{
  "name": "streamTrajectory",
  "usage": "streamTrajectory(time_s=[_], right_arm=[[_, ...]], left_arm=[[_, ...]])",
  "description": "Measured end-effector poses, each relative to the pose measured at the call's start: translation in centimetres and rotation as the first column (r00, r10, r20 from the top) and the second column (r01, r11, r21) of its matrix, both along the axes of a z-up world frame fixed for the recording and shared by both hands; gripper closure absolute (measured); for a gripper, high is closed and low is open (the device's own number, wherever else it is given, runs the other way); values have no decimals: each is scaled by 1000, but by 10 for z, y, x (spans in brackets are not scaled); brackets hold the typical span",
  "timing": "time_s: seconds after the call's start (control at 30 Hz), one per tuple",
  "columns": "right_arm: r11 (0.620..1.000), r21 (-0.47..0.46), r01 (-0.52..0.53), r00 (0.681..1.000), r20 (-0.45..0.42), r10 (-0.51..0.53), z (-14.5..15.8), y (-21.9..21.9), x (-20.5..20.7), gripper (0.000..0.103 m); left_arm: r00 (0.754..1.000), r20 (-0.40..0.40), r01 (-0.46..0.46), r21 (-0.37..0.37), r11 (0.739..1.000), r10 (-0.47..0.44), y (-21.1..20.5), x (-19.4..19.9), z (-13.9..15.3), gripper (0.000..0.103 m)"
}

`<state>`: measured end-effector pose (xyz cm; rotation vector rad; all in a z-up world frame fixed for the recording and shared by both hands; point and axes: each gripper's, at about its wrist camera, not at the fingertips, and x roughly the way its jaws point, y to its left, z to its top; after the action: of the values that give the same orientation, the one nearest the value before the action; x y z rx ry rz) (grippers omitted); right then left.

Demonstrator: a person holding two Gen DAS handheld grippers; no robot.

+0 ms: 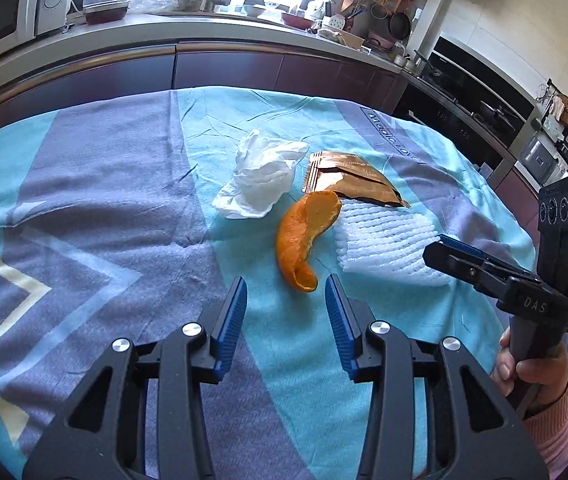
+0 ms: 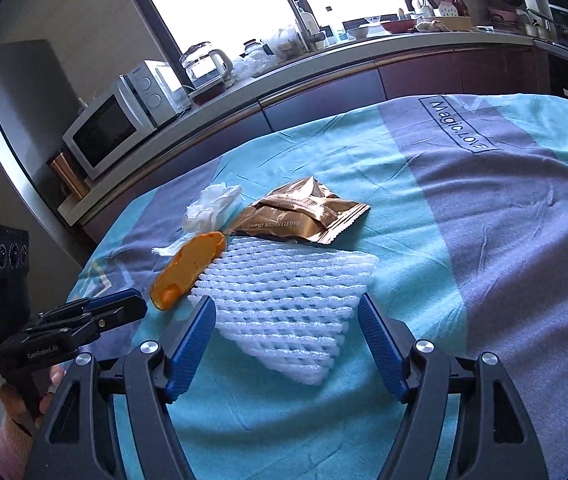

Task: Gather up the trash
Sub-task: 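Grasp the orange peel with the left tool while the right tool grasps the white foam net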

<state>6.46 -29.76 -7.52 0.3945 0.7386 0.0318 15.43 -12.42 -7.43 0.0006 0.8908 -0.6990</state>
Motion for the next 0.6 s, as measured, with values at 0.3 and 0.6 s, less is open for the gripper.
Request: streamTrajectory(time_s=[0.3, 0.6], right_arm=[[1000, 6, -8, 1000, -13, 8, -7, 0, 0, 54], [995, 90, -38, 999, 2, 38, -9, -9, -8, 81]], left_arm=[[999, -35, 7, 26, 1000, -6, -24, 13, -9, 79], [999, -40, -6, 25, 1000, 7, -23, 13, -11, 85]])
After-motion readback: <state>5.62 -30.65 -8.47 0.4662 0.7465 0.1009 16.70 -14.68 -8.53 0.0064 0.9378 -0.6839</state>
